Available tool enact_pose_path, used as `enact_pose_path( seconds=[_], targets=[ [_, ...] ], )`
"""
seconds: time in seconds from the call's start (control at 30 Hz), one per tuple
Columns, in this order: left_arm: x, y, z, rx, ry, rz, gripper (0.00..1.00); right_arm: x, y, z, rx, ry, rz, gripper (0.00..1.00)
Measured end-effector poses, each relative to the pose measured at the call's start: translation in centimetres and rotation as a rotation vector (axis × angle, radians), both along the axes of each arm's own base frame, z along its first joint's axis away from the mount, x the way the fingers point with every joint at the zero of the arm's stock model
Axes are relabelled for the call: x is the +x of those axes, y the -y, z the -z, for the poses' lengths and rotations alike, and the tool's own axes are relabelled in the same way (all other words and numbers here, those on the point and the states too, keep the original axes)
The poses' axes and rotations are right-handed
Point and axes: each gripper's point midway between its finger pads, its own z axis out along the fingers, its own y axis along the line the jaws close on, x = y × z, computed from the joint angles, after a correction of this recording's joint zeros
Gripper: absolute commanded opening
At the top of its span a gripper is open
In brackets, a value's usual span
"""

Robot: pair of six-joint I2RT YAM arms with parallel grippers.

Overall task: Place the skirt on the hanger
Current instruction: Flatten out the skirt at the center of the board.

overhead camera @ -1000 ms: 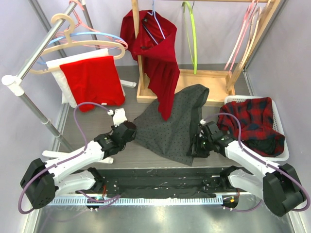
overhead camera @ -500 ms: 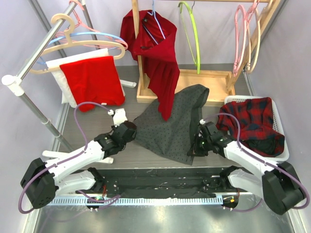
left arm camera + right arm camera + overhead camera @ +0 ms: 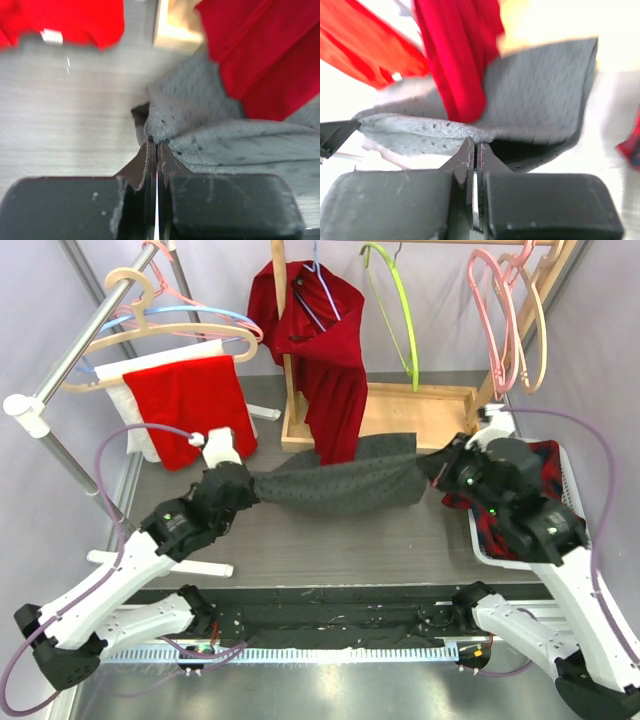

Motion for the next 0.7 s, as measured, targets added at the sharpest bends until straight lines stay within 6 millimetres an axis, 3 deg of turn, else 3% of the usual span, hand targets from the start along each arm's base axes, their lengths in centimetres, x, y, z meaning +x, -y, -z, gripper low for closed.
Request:
enact_pose_path(
  seconds=[0.27, 0.4, 0.57, 0.7],
  targets=[
    [-1.2, -0.5, -10.3, -0.051, 0.125, 0.093, 0.00, -1.6, 2.2, -12.5, 0.011, 0.263, 0.026, 0.01],
    [-2.2, -0.3, -14.8, -0.095, 0.197, 0.170, 0.00, -2.0, 2.6, -17.0, 0.017, 0.355, 0.022, 0.01],
    [-3.4, -0.1, -17.6, -0.118, 0.249, 0.251, 0.00, -2.6, 2.8, -20.1, 0.020, 0.427, 0.009, 0.01],
    [-3.8, 0.0, -17.5, -0.104, 0.245, 0.282, 0.00, -2.6, 2.5, -20.1, 0.015, 0.428, -0.009, 0.01]
  ],
)
